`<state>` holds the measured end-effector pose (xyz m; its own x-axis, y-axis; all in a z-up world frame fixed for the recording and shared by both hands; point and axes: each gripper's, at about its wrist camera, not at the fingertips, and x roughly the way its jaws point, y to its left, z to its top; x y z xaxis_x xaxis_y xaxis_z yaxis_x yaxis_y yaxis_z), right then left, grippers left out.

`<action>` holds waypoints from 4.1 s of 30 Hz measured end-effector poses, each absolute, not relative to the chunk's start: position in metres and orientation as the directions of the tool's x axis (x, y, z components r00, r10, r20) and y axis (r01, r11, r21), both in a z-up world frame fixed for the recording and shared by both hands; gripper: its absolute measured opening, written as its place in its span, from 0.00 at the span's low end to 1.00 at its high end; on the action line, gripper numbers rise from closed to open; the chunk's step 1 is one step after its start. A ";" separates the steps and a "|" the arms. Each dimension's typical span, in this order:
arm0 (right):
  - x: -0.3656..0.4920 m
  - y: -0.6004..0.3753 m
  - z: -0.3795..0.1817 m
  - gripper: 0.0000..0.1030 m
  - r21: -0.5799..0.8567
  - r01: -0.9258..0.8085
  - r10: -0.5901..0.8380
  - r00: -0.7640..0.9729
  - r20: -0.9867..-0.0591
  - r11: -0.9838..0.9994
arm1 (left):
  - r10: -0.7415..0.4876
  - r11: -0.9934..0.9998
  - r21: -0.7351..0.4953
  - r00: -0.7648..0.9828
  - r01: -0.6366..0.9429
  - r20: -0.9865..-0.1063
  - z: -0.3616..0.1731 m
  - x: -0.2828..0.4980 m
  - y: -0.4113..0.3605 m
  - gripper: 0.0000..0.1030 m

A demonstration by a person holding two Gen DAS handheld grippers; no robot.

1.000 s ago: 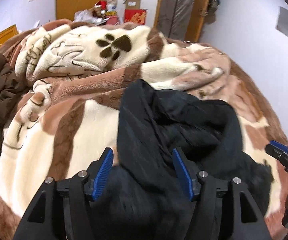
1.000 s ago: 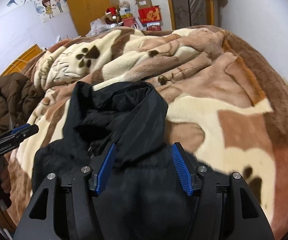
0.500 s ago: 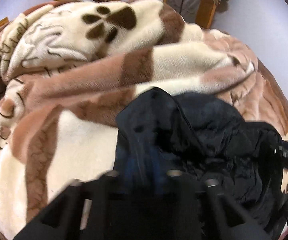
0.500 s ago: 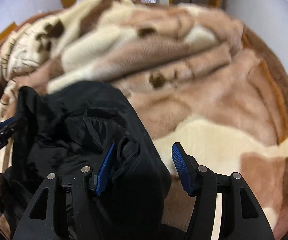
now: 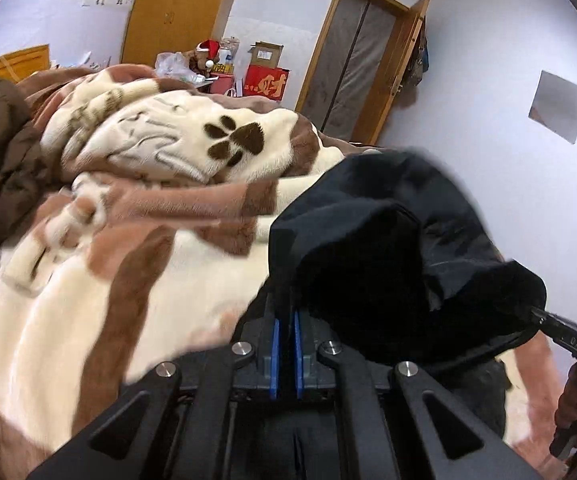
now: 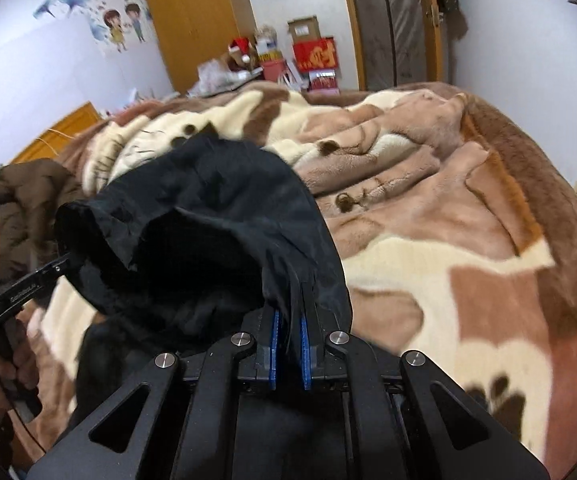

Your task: Fold large clothes

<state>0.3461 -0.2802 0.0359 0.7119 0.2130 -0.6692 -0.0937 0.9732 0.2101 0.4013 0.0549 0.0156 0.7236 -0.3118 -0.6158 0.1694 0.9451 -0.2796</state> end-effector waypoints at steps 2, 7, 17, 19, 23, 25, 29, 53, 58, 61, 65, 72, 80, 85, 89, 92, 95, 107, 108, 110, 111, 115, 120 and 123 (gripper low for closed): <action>0.316 -0.276 0.030 0.08 0.205 -0.094 0.211 0.703 -0.680 0.974 | -0.310 0.946 -0.279 0.715 0.165 -0.627 0.009 0.374 0.060 0.06; 0.262 -0.267 -0.017 0.08 0.234 -0.080 0.233 0.614 -0.754 0.969 | -0.317 0.940 -0.321 0.639 0.113 -0.701 -0.032 0.325 0.078 0.07; 0.217 -0.265 -0.036 0.24 0.259 -0.070 0.256 0.528 -0.810 0.963 | -0.252 0.963 -0.261 0.546 0.063 -0.799 -0.058 0.251 0.104 0.08; 0.216 -0.267 -0.022 0.25 0.271 -0.071 0.263 0.559 -0.787 0.960 | -0.244 0.966 -0.250 0.575 0.071 -0.781 -0.046 0.241 0.106 0.08; 0.227 -0.258 -0.002 0.28 0.283 -0.081 0.272 0.616 -0.740 0.956 | -0.290 0.955 -0.266 0.624 0.134 -0.726 -0.021 0.253 0.089 0.14; 0.242 -0.247 -0.006 0.28 0.297 -0.089 0.286 0.623 -0.728 0.951 | -0.316 0.948 -0.263 0.637 0.181 -0.703 -0.016 0.266 0.070 0.24; 0.267 -0.221 -0.045 0.28 0.291 -0.104 0.297 0.567 -0.768 0.951 | -0.347 0.938 -0.263 0.573 0.227 -0.742 -0.052 0.286 0.035 0.25; 0.239 -0.219 -0.078 0.28 0.231 -0.098 0.247 0.522 -0.817 0.968 | -0.329 0.944 -0.273 0.509 0.183 -0.796 -0.088 0.267 0.030 0.25; 0.263 -0.245 -0.049 0.28 0.206 -0.056 0.195 0.624 -0.756 0.977 | -0.251 0.968 -0.187 0.641 0.168 -0.725 -0.053 0.301 0.040 0.30; 0.288 -0.262 -0.078 0.28 0.203 0.028 0.148 0.584 -0.798 0.979 | -0.211 0.976 -0.206 0.598 0.077 -0.773 -0.082 0.338 0.056 0.30; 0.291 -0.264 -0.113 0.26 0.199 0.022 0.152 0.570 -0.808 0.980 | -0.218 0.976 -0.192 0.573 0.106 -0.790 -0.121 0.340 0.046 0.31; 0.283 -0.263 -0.075 0.26 0.195 0.020 0.144 0.603 -0.784 0.981 | -0.229 0.973 -0.205 0.602 0.110 -0.764 -0.081 0.334 0.049 0.30; 0.348 -0.255 -0.059 0.28 0.181 0.009 0.134 0.635 -0.760 0.983 | -0.224 0.975 -0.160 0.636 0.157 -0.739 -0.061 0.403 0.020 0.30; 0.362 -0.276 -0.122 0.28 0.207 0.038 0.150 0.563 -0.813 0.978 | -0.193 0.979 -0.112 0.591 0.171 -0.783 -0.118 0.415 0.007 0.30; 0.353 -0.272 -0.128 0.28 0.176 0.027 0.127 0.589 -0.798 0.984 | -0.184 0.980 -0.092 0.613 0.178 -0.768 -0.125 0.408 0.002 0.30; 0.352 -0.273 -0.107 0.28 0.191 0.062 0.123 0.567 -0.814 0.980 | -0.193 0.979 -0.109 0.601 0.173 -0.776 -0.106 0.398 0.004 0.29; 0.324 -0.265 -0.067 0.28 0.210 0.023 0.147 0.637 -0.756 0.977 | -0.281 0.959 -0.174 0.647 0.226 -0.709 -0.071 0.364 0.008 0.29; 0.287 -0.211 -0.119 0.28 0.201 -0.095 0.220 0.553 -0.804 0.975 | -0.353 0.930 -0.228 0.532 0.287 -0.769 -0.126 0.315 -0.026 0.31; 0.288 -0.211 -0.115 0.28 0.201 -0.091 0.218 0.545 -0.809 0.975 | -0.348 0.932 -0.223 0.529 0.286 -0.774 -0.121 0.316 -0.025 0.31; 0.284 -0.211 -0.101 0.28 0.200 -0.079 0.210 0.547 -0.810 0.977 | -0.335 0.935 -0.204 0.532 0.291 -0.777 -0.105 0.306 -0.023 0.30; 0.277 -0.211 -0.089 0.28 0.196 -0.080 0.207 0.563 -0.800 0.977 | -0.349 0.930 -0.211 0.541 0.302 -0.765 -0.095 0.299 -0.019 0.30; 0.240 -0.205 -0.069 0.28 0.252 -0.116 0.270 0.594 -0.757 0.961 | -0.391 0.911 -0.228 0.547 0.343 -0.740 -0.080 0.261 -0.008 0.30; 0.246 -0.195 -0.132 0.28 0.237 -0.087 0.248 0.494 -0.833 0.968 | -0.339 0.932 -0.226 0.459 0.282 -0.821 -0.131 0.274 -0.011 0.30; 0.253 -0.190 -0.146 0.28 0.196 -0.094 0.217 0.494 -0.842 0.976 | -0.328 0.937 -0.221 0.468 0.269 -0.821 -0.139 0.281 -0.012 0.30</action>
